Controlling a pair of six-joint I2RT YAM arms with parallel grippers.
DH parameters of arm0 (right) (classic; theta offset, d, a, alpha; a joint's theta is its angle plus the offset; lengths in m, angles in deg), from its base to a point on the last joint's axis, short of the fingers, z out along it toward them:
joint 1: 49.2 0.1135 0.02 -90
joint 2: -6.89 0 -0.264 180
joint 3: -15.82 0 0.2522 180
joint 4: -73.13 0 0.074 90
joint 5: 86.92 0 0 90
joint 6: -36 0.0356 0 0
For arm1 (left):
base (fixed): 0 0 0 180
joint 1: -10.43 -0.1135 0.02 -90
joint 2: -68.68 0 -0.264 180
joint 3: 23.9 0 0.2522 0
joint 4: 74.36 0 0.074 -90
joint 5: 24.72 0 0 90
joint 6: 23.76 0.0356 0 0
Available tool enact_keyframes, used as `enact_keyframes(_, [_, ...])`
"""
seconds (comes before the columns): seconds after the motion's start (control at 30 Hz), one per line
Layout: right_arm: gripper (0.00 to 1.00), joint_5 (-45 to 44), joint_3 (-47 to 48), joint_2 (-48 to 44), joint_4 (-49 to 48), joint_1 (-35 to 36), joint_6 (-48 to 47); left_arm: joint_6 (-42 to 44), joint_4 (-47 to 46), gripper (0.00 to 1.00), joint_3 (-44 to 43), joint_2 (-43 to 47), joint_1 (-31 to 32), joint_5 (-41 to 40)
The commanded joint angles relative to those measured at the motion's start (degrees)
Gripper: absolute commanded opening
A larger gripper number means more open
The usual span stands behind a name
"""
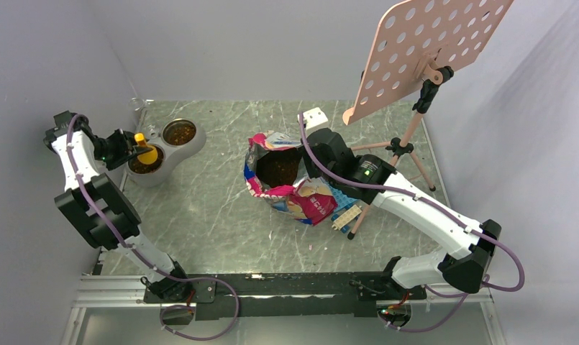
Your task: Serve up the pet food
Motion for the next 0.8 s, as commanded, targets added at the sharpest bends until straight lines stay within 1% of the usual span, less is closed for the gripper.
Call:
enact_keyframes(0.0, [0.00,-0.13,0.84,-2.64,-0.95,-0.35,0.14,-2.11,2.48,0.00,0.70,4.24,0.11,-1.28])
enact_keyframes(0.13, [0.00,0.19,0.91,-2.67,-0.88,-0.37,0.50,1.70,3.65,0.00,0.10,5.85,1.96,-2.68])
enact_keyframes(0.2, [0.00,0.31,1.08,-2.56,-0.72,-0.33,0.62,3.25,3.74,0.00,1.98,7.63,3.49,-3.46])
enact_keyframes(0.27, [0.00,0.33,1.21,-2.46,-0.59,-0.32,0.64,4.63,3.27,0.00,5.33,10.46,5.55,-5.89])
enact_keyframes(0.37, [0.00,0.16,1.39,-2.39,-0.32,-0.35,0.73,7.49,-0.44,0.00,12.56,15.98,9.22,-8.96])
enact_keyframes(0.43, [0.00,0.23,1.48,-2.39,-0.11,-0.35,0.73,11.15,-5.57,0.00,18.31,20.67,12.96,-10.42])
enact_keyframes(0.53, [0.00,0.48,1.78,-2.30,0.27,-0.35,1.09,19.27,-17.30,0.00,27.95,27.02,18.58,-11.65])
enact_keyframes(0.6, [0.00,0.91,1.96,-2.15,0.46,-0.35,1.45,27.89,-24.78,0.00,33.77,31.41,22.43,-11.74])
enact_keyframes(0.67, [0.00,1.46,2.09,-2.04,0.69,-0.35,1.73,34.98,-27.86,0.00,38.15,35.45,26.06,-12.87])
enact_keyframes(0.73, [0.00,1.93,2.10,-2.03,1.07,-0.32,2.06,39.33,-28.05,0.00,43.86,38.52,27.36,-12.78])
enact_keyframes(0.77, [0.00,2.11,2.05,-2.14,1.21,-0.28,2.13,40.16,-28.35,0.00,46.74,39.54,27.29,-11.55])
